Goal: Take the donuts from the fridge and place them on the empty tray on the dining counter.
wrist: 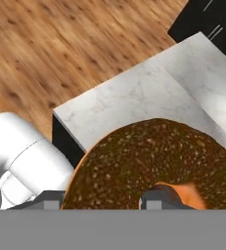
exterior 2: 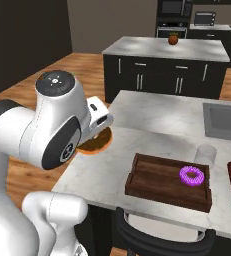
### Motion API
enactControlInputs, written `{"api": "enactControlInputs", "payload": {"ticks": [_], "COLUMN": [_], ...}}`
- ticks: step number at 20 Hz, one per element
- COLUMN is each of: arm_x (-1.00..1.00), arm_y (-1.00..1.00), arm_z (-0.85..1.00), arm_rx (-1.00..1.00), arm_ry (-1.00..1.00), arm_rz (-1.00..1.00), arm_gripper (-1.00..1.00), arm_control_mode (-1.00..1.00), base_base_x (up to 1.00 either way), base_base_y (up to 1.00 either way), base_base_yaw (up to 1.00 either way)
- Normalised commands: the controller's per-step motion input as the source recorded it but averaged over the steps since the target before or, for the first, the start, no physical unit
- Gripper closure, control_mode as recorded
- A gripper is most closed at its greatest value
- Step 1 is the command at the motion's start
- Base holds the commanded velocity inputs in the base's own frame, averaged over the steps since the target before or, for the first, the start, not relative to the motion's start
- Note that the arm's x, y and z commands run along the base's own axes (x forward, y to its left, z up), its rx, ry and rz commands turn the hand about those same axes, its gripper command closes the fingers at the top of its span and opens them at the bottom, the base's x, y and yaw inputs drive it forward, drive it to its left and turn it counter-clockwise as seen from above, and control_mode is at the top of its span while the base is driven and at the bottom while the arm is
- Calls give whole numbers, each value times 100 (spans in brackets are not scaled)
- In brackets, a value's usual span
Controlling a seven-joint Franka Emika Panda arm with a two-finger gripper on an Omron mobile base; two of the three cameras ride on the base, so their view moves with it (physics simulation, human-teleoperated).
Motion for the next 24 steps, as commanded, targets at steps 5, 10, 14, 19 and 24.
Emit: {"api": "enactControlInputs", "payload": {"ticks": [5,10,14,19,24], "arm_x": [49,44,51,55,51], "arm_y": [-11,-55,-66,-54,-50], "arm_z": [-61,-39,-35,-43,-55], "arm_rx": [0,1,4,4,3], "arm_ry": [15,6,7,11,13], "arm_rz": [0,-6,-4,0,0], "arm_gripper": [100,100,100,100,100], "arm_control_mode": [-100,-100,-100,-100,-100], "base_base_x": [0,0,0,0,0], "base_base_y": [0,0,0,0,0], "base_base_yaw": [0,0,0,0,0]}}
